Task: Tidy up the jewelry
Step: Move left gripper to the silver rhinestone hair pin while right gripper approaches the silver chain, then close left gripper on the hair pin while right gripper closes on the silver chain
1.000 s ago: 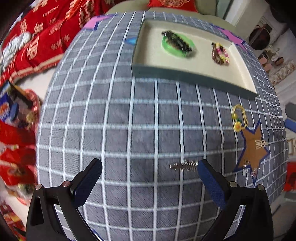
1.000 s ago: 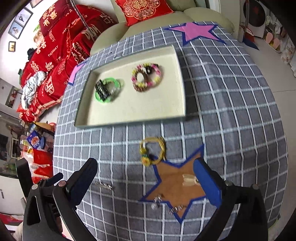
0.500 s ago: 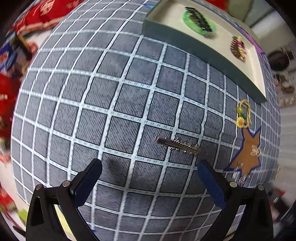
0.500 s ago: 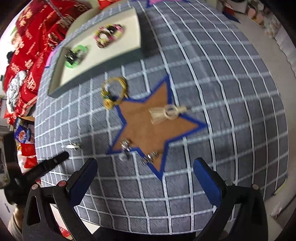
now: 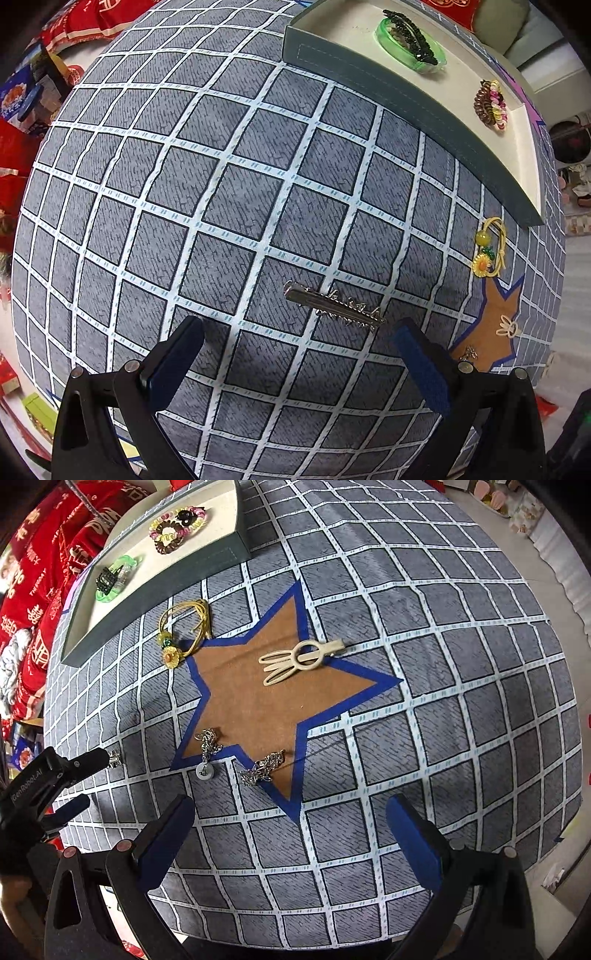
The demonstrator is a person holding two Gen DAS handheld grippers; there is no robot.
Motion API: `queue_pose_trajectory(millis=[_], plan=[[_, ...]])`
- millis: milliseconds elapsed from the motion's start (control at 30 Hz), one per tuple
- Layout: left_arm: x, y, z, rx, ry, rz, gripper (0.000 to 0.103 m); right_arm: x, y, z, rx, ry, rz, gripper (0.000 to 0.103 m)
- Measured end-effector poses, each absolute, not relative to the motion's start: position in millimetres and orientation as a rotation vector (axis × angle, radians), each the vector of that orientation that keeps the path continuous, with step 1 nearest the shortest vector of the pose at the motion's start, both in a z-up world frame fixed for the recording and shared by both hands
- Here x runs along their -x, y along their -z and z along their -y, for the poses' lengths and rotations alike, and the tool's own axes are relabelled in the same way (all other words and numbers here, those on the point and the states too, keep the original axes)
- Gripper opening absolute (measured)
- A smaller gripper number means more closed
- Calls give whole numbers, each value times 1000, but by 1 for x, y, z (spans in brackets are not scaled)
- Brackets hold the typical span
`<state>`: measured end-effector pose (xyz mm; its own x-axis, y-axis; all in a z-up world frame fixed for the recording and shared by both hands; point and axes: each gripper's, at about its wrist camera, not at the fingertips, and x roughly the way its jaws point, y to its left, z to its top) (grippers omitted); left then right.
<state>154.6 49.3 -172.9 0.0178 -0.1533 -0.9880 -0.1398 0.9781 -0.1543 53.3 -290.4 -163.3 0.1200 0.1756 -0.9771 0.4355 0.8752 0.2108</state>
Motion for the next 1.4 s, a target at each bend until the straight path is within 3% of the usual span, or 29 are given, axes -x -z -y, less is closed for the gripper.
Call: queue_pose_trajectory(millis=[500,700,833,933,967,1067,1133,1400], plan=[[-181,204,14,143,-62,-1531,101,-74,174,273,-378,201,-1447,78],[-175,202,50,86,-46,-1499,87,-89,177,254,-284,226,-1436,68],[-172,191,76,33,12,-1468,70,-97,180,231,-211,241,-1431,59],[-169,180,95,-4,55,-1447,57,-91,181,217,-191,233,-1419,49],[-168,177,101,-14,72,-1437,49,-90,181,214,-188,230,-1416,44],[-167,168,113,-36,125,-1414,37,-83,174,208,-187,221,-1407,23],[-166,165,114,-30,171,-1401,28,-77,168,208,-198,219,-1405,17],[-170,161,111,37,305,-1397,24,-71,162,232,-335,177,-1396,14]])
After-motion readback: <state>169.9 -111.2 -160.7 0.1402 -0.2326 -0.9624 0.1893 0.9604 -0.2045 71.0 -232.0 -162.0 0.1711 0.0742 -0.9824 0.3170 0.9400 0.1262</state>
